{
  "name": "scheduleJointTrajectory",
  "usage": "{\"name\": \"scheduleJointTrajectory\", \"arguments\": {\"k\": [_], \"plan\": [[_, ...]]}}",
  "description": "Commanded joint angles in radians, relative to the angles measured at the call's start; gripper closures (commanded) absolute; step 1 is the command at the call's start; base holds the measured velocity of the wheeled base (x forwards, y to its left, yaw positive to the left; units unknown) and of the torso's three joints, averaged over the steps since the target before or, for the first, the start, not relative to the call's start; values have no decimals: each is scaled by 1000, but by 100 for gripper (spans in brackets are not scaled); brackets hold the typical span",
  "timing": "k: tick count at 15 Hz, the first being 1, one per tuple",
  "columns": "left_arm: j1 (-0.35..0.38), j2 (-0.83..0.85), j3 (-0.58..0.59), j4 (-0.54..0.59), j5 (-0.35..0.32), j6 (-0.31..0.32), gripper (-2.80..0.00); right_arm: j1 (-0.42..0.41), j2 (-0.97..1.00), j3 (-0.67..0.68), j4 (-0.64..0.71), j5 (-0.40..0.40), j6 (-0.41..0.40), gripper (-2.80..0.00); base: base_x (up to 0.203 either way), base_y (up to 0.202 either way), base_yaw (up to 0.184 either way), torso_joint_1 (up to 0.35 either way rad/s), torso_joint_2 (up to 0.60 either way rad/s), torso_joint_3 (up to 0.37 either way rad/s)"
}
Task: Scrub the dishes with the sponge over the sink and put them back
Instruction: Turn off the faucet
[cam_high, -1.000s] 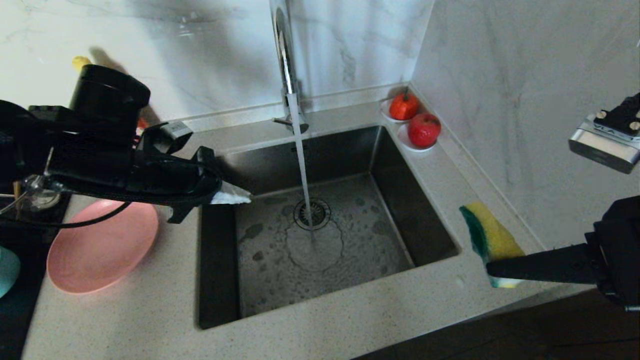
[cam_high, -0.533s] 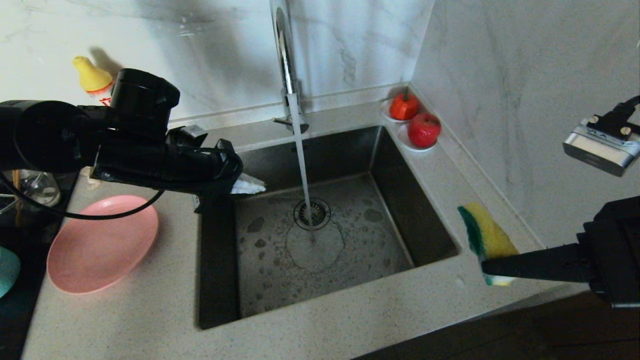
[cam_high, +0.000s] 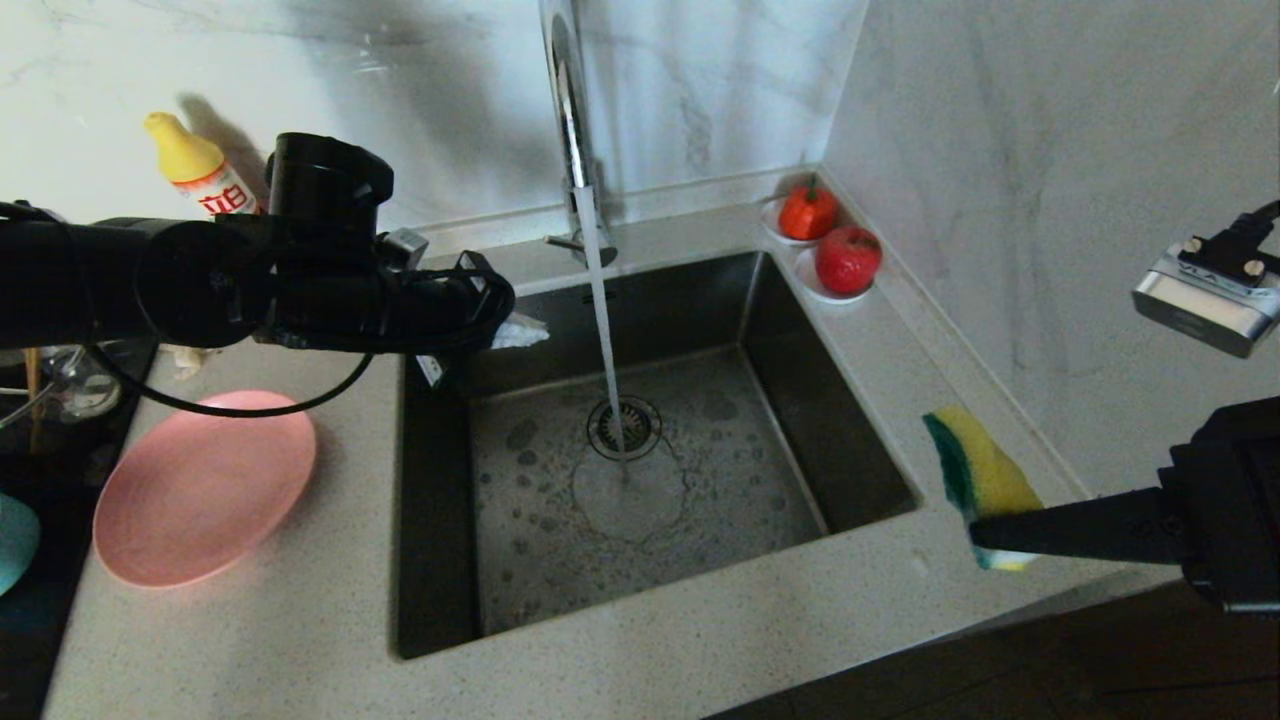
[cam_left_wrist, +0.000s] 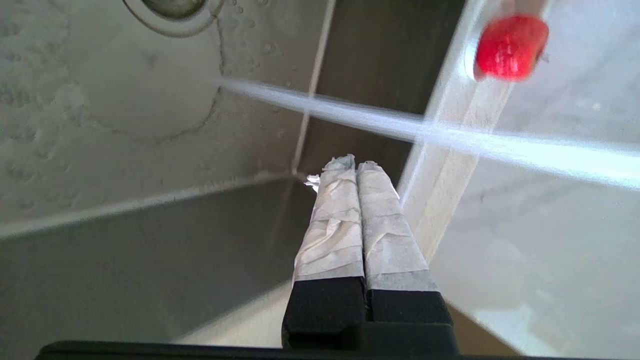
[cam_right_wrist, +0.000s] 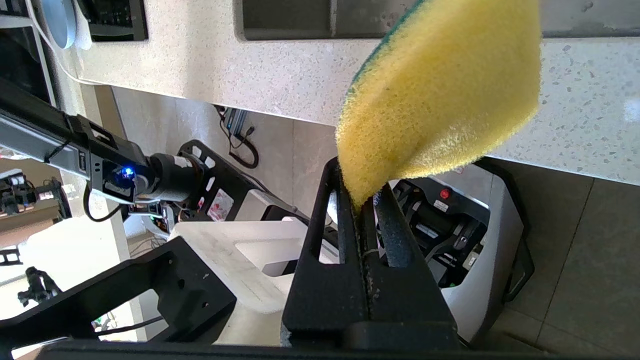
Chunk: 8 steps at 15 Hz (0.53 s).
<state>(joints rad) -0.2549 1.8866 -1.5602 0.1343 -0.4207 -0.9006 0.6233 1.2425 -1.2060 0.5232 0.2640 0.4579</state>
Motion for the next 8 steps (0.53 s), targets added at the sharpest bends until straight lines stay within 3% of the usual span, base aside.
{"name": "scheduleJointTrajectory", "arguments": {"k": [1, 5, 8], "plan": [[0, 33, -39, -3, 1, -21, 0, -7, -1, 2, 3, 3, 2, 0, 0, 0, 0, 0, 0, 0], [-1, 42, -58, -64, 59, -48, 0, -5, -8, 17, -3, 3, 2, 0, 0, 0, 0, 0, 0, 0], [-1, 57, -67, -107, 68, -49, 0, -5, -9, 19, -2, 4, 4, 0, 0, 0, 0, 0, 0, 0]]}}
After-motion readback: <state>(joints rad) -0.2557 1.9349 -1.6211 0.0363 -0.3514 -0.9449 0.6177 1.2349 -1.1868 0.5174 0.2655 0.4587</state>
